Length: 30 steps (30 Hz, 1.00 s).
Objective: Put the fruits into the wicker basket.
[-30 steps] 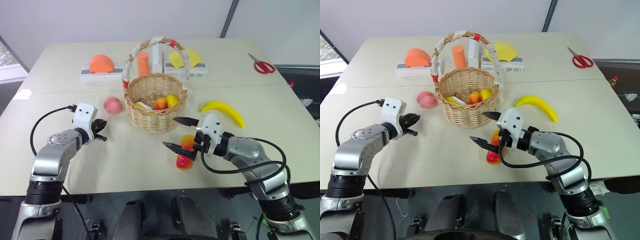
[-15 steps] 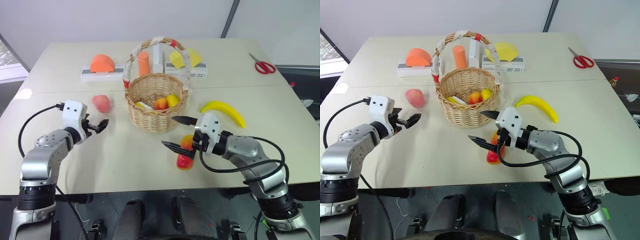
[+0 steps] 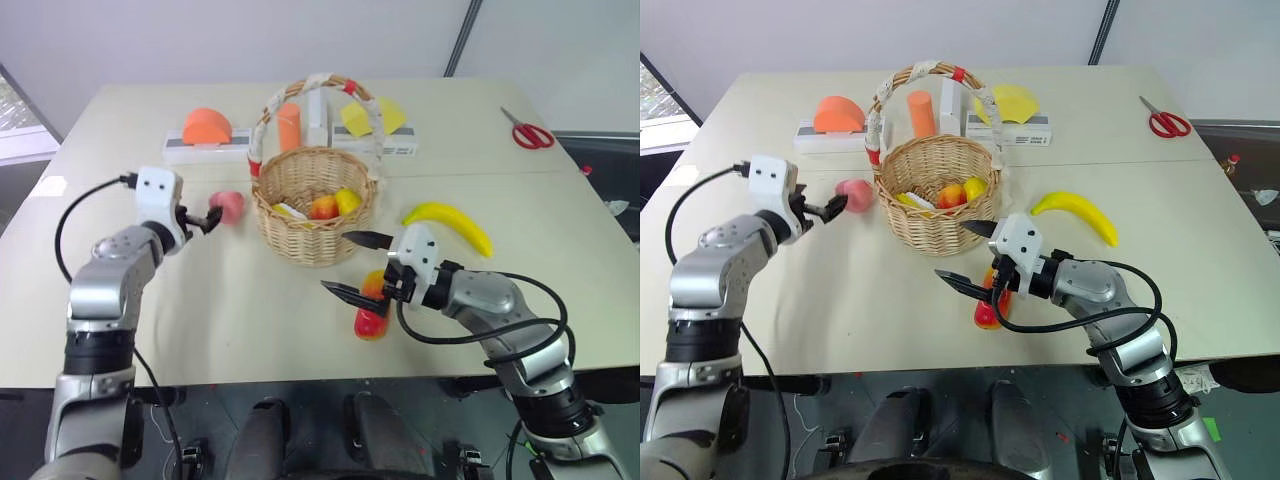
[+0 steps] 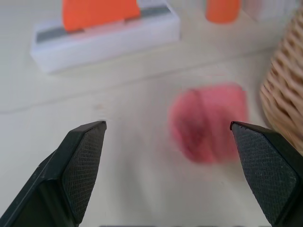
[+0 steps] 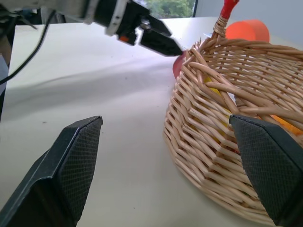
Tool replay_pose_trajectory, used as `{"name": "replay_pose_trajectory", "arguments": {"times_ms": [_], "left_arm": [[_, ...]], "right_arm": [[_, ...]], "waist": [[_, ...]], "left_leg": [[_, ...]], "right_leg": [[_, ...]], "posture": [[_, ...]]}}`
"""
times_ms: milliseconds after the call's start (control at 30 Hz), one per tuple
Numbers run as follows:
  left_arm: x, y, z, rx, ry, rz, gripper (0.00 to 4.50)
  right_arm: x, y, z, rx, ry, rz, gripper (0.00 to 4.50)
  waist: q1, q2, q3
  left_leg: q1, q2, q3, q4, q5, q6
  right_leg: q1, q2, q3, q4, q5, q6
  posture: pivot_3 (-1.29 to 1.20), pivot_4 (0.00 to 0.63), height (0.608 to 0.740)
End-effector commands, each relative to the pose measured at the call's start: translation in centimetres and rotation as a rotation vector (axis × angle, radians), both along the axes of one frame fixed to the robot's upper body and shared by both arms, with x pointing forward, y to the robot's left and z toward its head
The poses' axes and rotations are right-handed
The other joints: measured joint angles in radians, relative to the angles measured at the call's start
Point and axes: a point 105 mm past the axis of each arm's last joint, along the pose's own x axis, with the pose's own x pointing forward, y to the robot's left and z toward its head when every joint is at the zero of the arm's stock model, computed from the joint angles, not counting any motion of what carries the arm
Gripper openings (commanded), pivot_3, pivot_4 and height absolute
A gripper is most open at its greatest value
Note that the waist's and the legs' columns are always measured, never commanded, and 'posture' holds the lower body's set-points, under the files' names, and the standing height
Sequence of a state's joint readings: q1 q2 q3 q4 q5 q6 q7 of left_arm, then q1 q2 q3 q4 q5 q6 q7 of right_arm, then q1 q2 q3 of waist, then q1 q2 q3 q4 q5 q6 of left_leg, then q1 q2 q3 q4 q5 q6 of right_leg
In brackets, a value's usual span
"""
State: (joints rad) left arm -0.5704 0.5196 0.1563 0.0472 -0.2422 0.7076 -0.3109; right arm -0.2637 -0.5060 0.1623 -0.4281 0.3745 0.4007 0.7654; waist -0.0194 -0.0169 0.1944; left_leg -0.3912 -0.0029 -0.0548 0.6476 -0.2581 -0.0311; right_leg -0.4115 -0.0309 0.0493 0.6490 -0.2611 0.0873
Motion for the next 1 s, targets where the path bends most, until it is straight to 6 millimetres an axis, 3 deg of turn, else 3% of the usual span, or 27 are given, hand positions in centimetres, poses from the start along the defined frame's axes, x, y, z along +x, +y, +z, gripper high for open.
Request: {"name": "replay_pose_trajectory", "arguments": {"times_ms": [33,233,400,1000], "left_arm": [[1.2,-0.5,0.5,0.032,-0.029,-0.003,4.48],[3.1,-2.3,-0.1,0.005,0.019,-0.056,4.48],[3.2,-3.8,-0.9,-0.029,0.086,-0.127,4.48],[2.8,-4.1,-2.3,-0.101,0.154,-0.162,4.48]], "right_arm": [[-0.1,0.5,1.0,0.017,-0.045,0.017,4.5],[0.0,0.6,1.1,0.022,-0.053,0.011,4.5],[0.0,0.4,1.2,0.023,-0.062,-0.005,4.5],[-0.3,0.7,2.8,0.003,-0.102,0.038,4.5]], "waist": [[0.002,0.0,0.0],[0.006,0.0,0.0],[0.0,0.0,0.0],[0.002,0.0,0.0]], "left_leg": [[0.0,0.0,0.0,0.0,0.0,0.0],[0.0,-0.001,0.0,0.0,0.0,0.0],[0.0,-0.001,0.0,0.0,0.0,0.0],[0.0,-0.001,0.0,0.0,0.0,0.0]], "right_leg": [[0.0,0.0,0.0,0.0,0.0,0.0],[0.0,0.0,0.0,0.0,0.0,0.0],[0.0,0.0,0.0,0.0,0.0,0.0],[0.0,0.001,0.0,0.0,0.0,0.0]], "posture": [[0.0,0.15,0.74],[0.0,0.15,0.74],[0.0,0.15,0.74],[0.0,0.15,0.74]]}}
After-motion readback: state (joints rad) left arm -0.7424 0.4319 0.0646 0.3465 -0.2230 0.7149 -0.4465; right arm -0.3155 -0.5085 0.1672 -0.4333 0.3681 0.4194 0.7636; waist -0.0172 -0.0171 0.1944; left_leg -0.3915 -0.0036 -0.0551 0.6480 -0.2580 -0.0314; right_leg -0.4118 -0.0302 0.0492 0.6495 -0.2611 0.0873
